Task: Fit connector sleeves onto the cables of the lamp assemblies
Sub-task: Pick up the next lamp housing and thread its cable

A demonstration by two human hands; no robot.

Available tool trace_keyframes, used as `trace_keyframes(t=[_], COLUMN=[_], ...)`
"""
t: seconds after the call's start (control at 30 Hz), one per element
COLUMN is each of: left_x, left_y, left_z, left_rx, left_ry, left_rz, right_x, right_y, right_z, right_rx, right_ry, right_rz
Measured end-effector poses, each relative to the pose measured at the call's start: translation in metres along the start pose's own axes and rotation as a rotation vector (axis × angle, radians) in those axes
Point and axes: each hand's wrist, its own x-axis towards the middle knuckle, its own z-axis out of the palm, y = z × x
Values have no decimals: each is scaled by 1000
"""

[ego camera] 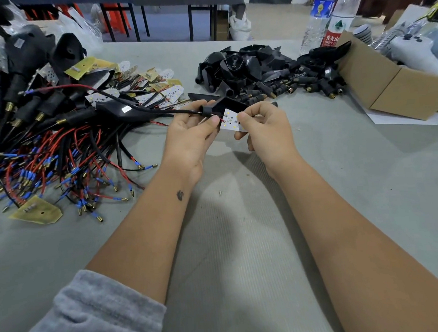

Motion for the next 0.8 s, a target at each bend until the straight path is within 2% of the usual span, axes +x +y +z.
trace_keyframes(t=[0.27, 0.47, 0.8], left_x=[2, 3, 2], left_y=[0, -1, 0], left_z=[-4, -5, -4], left_rx=[107, 135, 116], left_ry=[-1, -34, -49], left_rz=[-51, -75, -76], right_x=[3, 2, 4], right_y=[0, 3, 5], right_z=[-6, -3, -2], right_rx=[-57, -176, -213], right_ry=[146, 133, 195], right_rz=[-74, -178, -202])
